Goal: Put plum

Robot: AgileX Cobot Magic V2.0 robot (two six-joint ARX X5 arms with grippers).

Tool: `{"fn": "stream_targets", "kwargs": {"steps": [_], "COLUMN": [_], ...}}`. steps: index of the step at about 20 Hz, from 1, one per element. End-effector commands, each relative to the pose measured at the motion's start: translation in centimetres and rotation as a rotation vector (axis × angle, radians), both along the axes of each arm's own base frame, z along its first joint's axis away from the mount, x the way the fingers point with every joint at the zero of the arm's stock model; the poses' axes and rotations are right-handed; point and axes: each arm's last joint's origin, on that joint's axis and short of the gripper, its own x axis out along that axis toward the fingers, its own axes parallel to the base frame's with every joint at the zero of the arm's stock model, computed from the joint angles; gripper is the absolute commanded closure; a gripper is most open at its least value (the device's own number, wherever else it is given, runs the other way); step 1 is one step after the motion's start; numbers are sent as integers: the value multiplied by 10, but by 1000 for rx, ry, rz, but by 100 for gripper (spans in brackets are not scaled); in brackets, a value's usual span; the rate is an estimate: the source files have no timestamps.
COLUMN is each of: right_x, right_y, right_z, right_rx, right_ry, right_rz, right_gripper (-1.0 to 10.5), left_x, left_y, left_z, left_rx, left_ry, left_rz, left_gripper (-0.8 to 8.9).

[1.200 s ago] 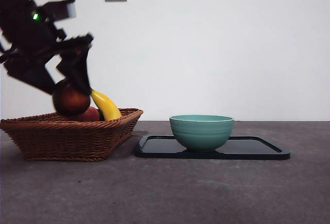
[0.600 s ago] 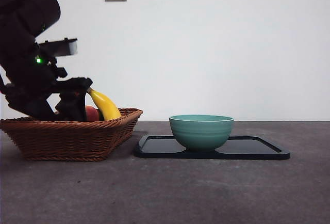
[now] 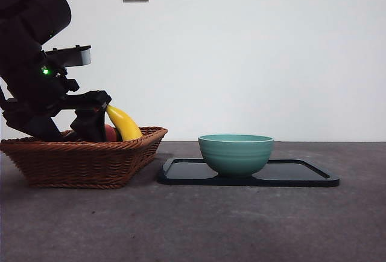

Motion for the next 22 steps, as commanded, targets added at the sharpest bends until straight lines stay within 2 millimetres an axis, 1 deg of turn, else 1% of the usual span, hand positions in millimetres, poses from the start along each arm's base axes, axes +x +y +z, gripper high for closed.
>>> {"fn": "stream_targets", "kwargs": {"steps": [1, 4, 6, 8, 13, 17, 22], "right_x": [1, 1, 1, 1, 3, 3, 3], "right_y": [1, 1, 1, 1, 1, 1, 1], "right_z": [2, 2, 2, 2, 5, 5, 4], "right_rx": [-1, -1, -1, -2, 7, 0, -5], "right_ry": [-16, -17, -17, -17, -48, -51, -52], "right_rz": [8, 8, 8, 7, 5, -5, -12], "right_gripper": [748, 748, 748, 748, 748, 748, 748], "left_x": [-2, -9, -17, -29, -71, -102, -134], "left_y": [-1, 2, 4, 6, 12, 18, 24], "left_z": [13, 34, 49, 64, 100, 115, 119], "left_rx": [-27, -48, -66, -97, -271, -349, -443], "left_ry": [-41, -106, -139, -154, -131, -82, 61], "left_rz": [8, 7, 7, -25, -229, -322, -440], "left_gripper": [363, 363, 364, 369, 378, 378, 378]}}
